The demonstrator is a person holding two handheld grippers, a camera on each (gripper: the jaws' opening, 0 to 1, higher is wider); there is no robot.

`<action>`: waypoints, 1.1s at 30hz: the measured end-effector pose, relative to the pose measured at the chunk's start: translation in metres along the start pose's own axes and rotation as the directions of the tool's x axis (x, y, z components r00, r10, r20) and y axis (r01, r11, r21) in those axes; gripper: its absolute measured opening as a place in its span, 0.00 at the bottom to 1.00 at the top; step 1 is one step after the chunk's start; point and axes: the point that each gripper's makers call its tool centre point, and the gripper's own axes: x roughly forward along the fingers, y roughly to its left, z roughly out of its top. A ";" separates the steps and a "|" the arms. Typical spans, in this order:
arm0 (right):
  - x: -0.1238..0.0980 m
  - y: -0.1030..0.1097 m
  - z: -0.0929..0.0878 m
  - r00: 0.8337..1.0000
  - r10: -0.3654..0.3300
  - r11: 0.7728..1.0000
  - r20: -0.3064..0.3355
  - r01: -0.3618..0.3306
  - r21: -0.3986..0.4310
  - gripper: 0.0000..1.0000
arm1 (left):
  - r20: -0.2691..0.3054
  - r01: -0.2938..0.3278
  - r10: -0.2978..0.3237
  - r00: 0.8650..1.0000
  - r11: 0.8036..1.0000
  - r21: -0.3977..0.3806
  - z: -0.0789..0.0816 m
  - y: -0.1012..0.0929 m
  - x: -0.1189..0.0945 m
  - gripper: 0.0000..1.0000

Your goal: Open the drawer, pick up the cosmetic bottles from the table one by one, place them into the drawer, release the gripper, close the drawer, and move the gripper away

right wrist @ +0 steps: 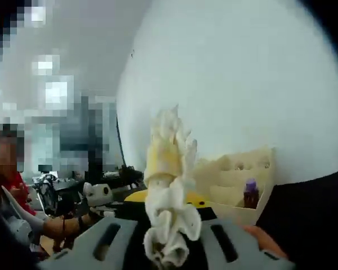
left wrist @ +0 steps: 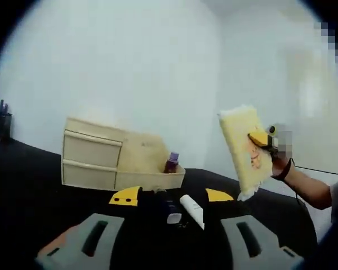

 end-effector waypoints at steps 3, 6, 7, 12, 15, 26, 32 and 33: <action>0.005 -0.006 -0.002 0.997 -0.049 0.996 -0.053 0.045 -0.074 0.11 | 0.013 -0.008 0.008 1.000 1.000 -0.016 0.005 0.006 -0.002 0.39; 0.005 -0.007 -0.011 0.990 -0.075 0.990 -0.118 0.059 -0.130 0.11 | 0.028 -0.010 0.011 1.000 1.000 -0.027 0.009 0.008 -0.003 0.38; 0.005 -0.005 -0.015 0.988 -0.079 0.989 -0.136 0.060 -0.137 0.11 | 0.030 -0.007 0.008 1.000 1.000 -0.030 0.010 0.008 -0.003 0.38; -0.006 -0.007 -0.028 0.974 -0.109 0.981 -0.199 0.074 -0.177 0.11 | 0.025 0.011 -0.010 1.000 1.000 -0.010 0.011 0.002 0.000 0.38; -0.010 -0.004 -0.045 0.949 -0.107 0.977 -0.296 0.045 -0.207 0.11 | 0.011 0.019 -0.019 1.000 1.000 0.004 0.008 0.000 0.002 0.38; -0.037 -0.011 -0.102 0.739 -0.154 0.968 -0.656 -0.021 -0.250 0.11 | -0.007 0.013 -0.013 1.000 1.000 0.017 0.004 0.001 0.002 0.38; -0.071 -0.008 -0.138 0.551 -0.172 0.953 -0.816 -0.117 -0.280 0.11 | -0.006 0.012 -0.012 1.000 1.000 0.016 0.003 0.000 0.001 0.38; -0.076 -0.011 -0.147 0.513 -0.172 0.953 -0.841 -0.128 -0.274 0.11 | -0.009 0.013 -0.012 1.000 1.000 0.018 0.002 0.000 0.001 0.38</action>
